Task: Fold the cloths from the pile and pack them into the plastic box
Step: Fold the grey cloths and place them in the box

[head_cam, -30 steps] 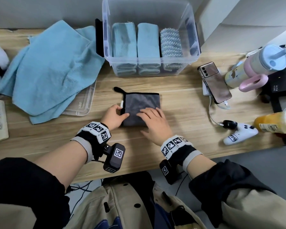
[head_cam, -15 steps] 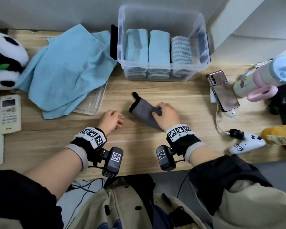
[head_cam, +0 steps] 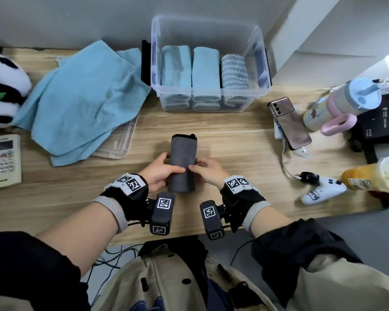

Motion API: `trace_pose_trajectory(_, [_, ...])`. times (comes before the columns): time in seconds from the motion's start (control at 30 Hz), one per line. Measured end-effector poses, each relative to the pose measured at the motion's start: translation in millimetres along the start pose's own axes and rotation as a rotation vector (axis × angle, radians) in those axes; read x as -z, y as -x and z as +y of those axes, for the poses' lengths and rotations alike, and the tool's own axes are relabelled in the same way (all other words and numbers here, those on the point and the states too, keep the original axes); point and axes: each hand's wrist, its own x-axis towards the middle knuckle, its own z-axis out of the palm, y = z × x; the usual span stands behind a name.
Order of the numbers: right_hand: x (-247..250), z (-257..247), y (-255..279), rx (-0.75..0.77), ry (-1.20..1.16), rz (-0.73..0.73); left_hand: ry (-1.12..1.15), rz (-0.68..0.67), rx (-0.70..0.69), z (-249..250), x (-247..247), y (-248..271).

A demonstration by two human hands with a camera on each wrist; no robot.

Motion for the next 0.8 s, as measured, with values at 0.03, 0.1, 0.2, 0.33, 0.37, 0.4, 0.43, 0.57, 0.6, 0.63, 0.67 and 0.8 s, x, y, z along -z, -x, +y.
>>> trace_pose_trajectory(0.03, [2,-4,2,0.009,-0.043,0.014,0.013,-0.010,-0.022,3,-1,1])
trace_pose_trajectory(0.1, [9,-16,11,0.023,-0.138,0.019,0.028,-0.039,-0.085,12,-3,5])
trace_pose_trajectory(0.2, [21,-40,25,0.079,-0.271,-0.026,0.036,-0.095,-0.173,33,-9,13])
trace_pose_trajectory(0.33, [39,-74,30,0.208,-0.323,0.003,0.002,-0.170,-0.301,69,-16,24])
trace_pose_trajectory(0.37, [43,-82,31,0.238,-0.327,0.013,-0.020,-0.185,-0.324,77,-17,25])
trace_pose_trajectory(0.4, [49,-91,32,0.264,-0.336,0.025,-0.053,-0.198,-0.349,87,-17,26])
trace_pose_trajectory(0.43, [54,-100,32,0.285,-0.356,0.039,-0.102,-0.206,-0.371,96,-17,26])
trace_pose_trajectory(0.57, [87,-136,25,0.333,-0.385,0.106,-0.220,-0.097,-0.468,134,-5,20])
trace_pose_trajectory(0.6, [97,-145,21,0.335,-0.375,0.140,-0.210,-0.039,-0.505,142,0,17])
trace_pose_trajectory(0.63, [107,-154,15,0.338,-0.368,0.178,-0.198,0.023,-0.546,151,5,14])
trace_pose_trajectory(0.67, [117,-163,8,0.336,-0.367,0.218,-0.190,0.084,-0.589,159,12,9])
trace_pose_trajectory(0.8, [155,-193,-19,0.286,-0.372,0.294,-0.147,0.260,-0.688,183,31,-11])
